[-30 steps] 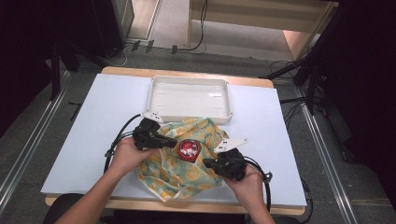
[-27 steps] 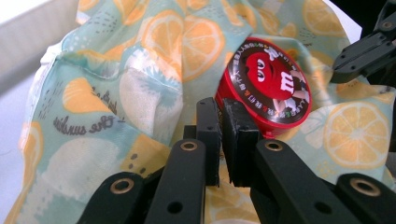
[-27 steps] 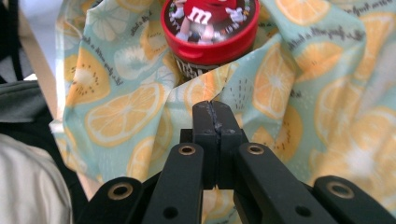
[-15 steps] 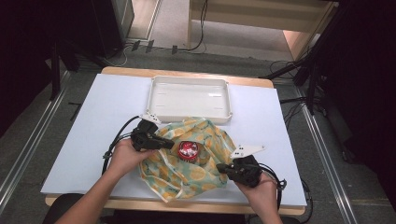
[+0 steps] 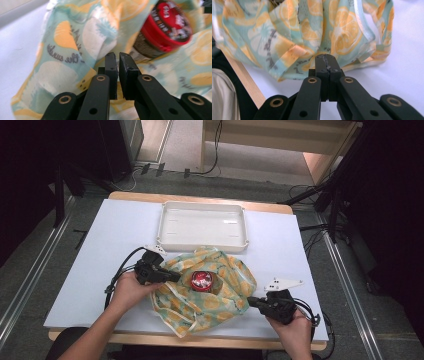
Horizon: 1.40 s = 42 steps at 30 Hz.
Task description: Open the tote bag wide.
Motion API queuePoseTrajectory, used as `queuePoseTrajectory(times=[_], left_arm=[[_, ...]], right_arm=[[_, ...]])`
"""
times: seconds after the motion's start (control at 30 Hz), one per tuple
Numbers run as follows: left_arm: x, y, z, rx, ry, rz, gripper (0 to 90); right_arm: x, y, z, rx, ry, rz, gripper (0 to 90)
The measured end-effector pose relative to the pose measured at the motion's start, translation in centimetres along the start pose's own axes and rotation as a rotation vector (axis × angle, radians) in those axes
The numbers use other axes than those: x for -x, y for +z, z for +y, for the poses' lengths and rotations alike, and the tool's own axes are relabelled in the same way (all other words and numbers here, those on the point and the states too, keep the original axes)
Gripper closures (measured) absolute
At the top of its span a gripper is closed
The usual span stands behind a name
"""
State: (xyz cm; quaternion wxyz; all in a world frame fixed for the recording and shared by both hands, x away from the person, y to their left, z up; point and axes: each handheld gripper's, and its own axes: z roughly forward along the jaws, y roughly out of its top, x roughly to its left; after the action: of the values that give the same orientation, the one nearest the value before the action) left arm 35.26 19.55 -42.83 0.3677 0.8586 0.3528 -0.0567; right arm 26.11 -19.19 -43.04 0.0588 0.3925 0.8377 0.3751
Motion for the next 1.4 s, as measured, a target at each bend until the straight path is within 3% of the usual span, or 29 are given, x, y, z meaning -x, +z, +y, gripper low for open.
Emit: queuePoseTrajectory(times=[0.17,0.27,0.43,0.53,0.63,0.83,1.07,1.4], left_arm=[[1.7,-0.8,0.9,0.034,0.034,-0.016,85.7],[2.7,-1.4,1.4,0.059,0.058,-0.004,85.5],[4.0,-2.1,2.0,0.089,0.080,-0.024,85.6],[3.9,-1.6,2.0,0.085,0.065,-0.041,85.9],[3.5,-1.3,1.8,0.079,0.048,-0.052,86.1],[3.1,-1.2,1.6,0.079,0.033,-0.045,86.1],[2.8,-1.3,1.3,0.088,0.025,-0.031,85.0],[2.4,0.0,0.4,0.040,-0.002,-0.049,81.2]], right_arm=[[-0.1,-0.1,0.9,0.058,-0.003,0.025,90.0],[0.0,0.0,1.7,0.077,0.000,0.036,89.2],[-0.4,-0.4,4.2,0.116,-0.035,0.042,87.0],[-0.8,0.0,5.6,0.132,-0.057,0.059,88.9],[-1.6,1.1,7.1,0.146,-0.072,0.108,90.0],[-2.4,3.5,8.7,0.127,-0.077,0.158,90.0],[-3.1,5.2,7.4,0.072,-0.104,0.153,90.0],[-3.9,7.0,4.8,-0.016,-0.099,0.174,90.0]])
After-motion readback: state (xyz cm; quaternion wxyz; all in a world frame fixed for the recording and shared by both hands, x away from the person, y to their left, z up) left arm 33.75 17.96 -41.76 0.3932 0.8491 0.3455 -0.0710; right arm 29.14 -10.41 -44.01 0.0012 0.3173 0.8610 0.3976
